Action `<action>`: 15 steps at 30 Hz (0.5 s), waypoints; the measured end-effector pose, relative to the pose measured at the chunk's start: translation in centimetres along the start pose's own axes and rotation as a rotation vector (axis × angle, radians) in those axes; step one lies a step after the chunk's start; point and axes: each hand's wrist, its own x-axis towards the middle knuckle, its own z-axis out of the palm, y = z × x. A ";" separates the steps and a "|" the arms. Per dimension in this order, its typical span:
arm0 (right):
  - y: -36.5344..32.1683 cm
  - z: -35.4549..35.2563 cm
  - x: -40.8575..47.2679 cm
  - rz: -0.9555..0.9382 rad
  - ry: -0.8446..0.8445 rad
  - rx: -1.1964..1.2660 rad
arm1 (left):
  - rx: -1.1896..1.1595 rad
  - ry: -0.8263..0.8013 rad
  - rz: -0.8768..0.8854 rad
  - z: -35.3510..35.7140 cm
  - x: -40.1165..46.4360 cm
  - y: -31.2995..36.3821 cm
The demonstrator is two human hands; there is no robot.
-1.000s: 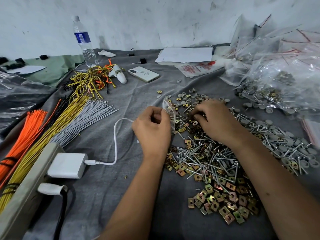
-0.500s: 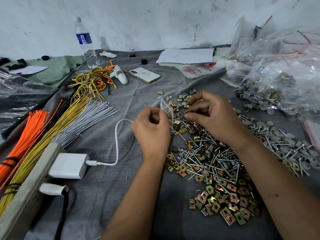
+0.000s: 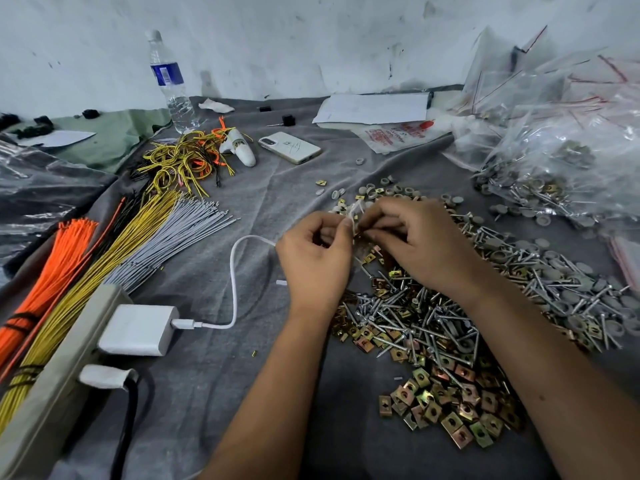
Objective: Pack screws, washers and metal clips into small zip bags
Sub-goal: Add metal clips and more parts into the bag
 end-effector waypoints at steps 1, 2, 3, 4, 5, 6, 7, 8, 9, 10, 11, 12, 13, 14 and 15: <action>0.1 0.0 0.0 0.006 0.010 -0.016 | -0.032 0.005 -0.009 -0.1 0.0 0.1; 0.1 -0.1 -0.1 0.012 0.021 -0.036 | -0.060 0.008 -0.015 -0.1 0.0 0.3; 0.1 -0.1 -0.1 0.017 0.029 -0.053 | -0.078 0.010 -0.018 -0.2 -0.1 0.4; 0.1 -0.1 -0.1 0.021 0.040 -0.059 | -0.084 0.010 -0.022 -0.2 -0.1 0.5; 0.0 -0.1 -0.1 0.020 0.061 -0.049 | -0.083 0.013 -0.025 -0.2 -0.1 0.5; 0.0 -0.2 -0.1 0.015 0.095 -0.029 | -0.078 0.023 -0.026 -0.2 -0.1 0.5; 0.0 -0.3 0.0 0.007 0.143 -0.011 | -0.075 0.038 -0.030 -0.2 0.0 0.5; 0.0 -0.5 0.0 0.005 0.195 -0.013 | -0.080 0.060 -0.039 -0.1 0.0 0.5; 0.1 -0.7 0.0 0.011 0.235 -0.045 | -0.091 0.087 -0.051 -0.1 0.0 0.5; 0.3 -0.9 0.1 0.025 0.246 -0.112 | -0.102 0.121 -0.062 -0.2 0.0 0.6; 0.6 -1.0 0.0 0.047 0.212 -0.208 | -0.108 0.163 -0.069 -0.2 0.1 0.6; 0.9 -1.0 0.0 0.070 0.134 -0.323 | -0.112 0.211 -0.073 -0.3 0.1 0.6; 1.2 -0.9 -0.1 0.084 0.037 -0.441 | -0.123 0.263 -0.080 -0.5 0.3 0.5; 1.3 -0.7 -0.1 0.086 -0.052 -0.535 | -0.140 0.313 -0.091 -0.6 0.4 0.5; 1.3 -0.5 0.0 0.080 -0.111 -0.590 | -0.154 0.358 -0.100 -0.7 0.6 0.4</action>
